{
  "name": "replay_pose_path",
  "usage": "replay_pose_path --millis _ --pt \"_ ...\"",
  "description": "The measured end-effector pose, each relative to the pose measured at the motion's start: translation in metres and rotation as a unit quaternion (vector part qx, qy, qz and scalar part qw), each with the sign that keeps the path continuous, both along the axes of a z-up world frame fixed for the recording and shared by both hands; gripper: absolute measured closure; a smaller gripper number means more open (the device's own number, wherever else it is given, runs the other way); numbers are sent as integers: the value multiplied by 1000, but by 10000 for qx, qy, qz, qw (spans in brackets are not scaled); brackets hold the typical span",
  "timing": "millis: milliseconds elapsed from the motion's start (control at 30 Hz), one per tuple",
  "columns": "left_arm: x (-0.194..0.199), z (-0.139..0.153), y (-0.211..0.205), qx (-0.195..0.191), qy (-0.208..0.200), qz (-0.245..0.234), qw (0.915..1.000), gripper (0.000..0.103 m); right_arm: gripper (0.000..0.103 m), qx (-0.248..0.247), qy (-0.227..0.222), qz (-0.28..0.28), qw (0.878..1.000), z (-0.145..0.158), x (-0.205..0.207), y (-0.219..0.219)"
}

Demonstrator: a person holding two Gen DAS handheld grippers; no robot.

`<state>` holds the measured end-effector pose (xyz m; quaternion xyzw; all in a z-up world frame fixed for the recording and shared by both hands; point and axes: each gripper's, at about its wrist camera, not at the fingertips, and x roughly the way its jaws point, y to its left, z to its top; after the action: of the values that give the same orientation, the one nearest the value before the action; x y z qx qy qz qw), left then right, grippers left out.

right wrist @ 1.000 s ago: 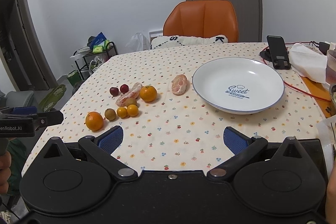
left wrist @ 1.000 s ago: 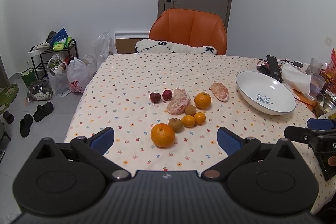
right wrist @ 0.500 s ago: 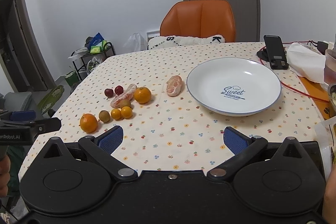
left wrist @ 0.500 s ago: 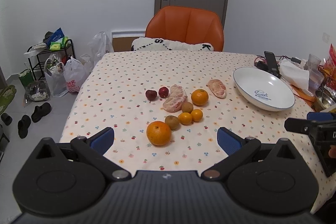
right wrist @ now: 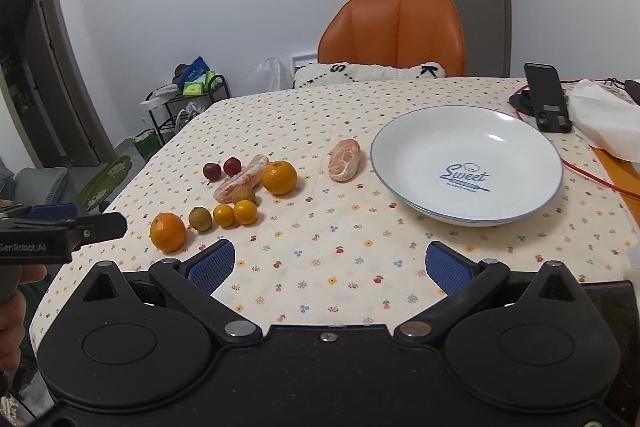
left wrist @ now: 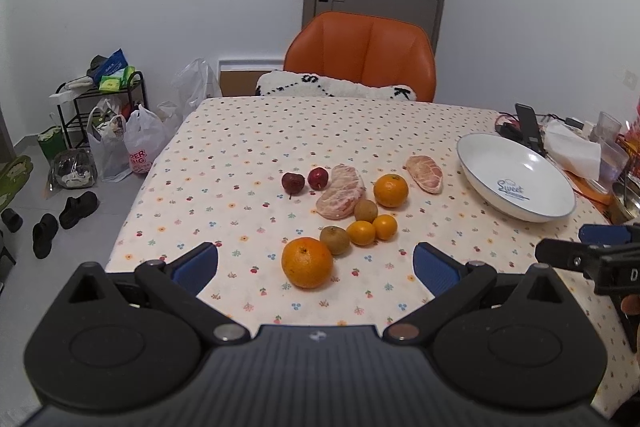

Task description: Organize fruits

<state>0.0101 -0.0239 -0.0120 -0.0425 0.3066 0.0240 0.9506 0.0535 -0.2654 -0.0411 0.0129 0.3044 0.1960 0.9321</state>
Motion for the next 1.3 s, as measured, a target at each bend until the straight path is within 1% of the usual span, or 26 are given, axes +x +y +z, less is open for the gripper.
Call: replay_pose_path --millis 267,533,767,867,933,967,1000,1133,1233,1300 --pt "17 -15 6 -140 90 151 9997 1 0 165 114 136 9997 -11 14 -1" --pt "31 -27 5 -121 125 202 9996 2 0 92 94 318 9994 -21 26 9" --pt "39 -35 9 -106 50 249 9996 3 0 122 146 390 9991 -29 38 13" --pt "43 -39 13 -172 58 287 9994 10 0 158 139 437 9988 -31 43 16" --pt "46 -42 16 -214 80 292 9993 17 2 190 75 447 9988 -31 46 17" --pt "47 -43 16 -208 98 294 9993 19 7 181 41 432 9989 -32 47 17" --pt "48 -45 17 -205 116 294 9993 24 12 180 42 434 9989 -32 50 18" --pt "52 -51 21 -278 183 299 9990 35 21 263 196 517 9981 -38 59 21" --pt "54 -55 24 -393 199 252 9987 37 22 257 255 606 9975 -42 63 28" --pt "55 -57 23 -409 195 178 9988 39 25 269 287 669 9970 -43 65 31"
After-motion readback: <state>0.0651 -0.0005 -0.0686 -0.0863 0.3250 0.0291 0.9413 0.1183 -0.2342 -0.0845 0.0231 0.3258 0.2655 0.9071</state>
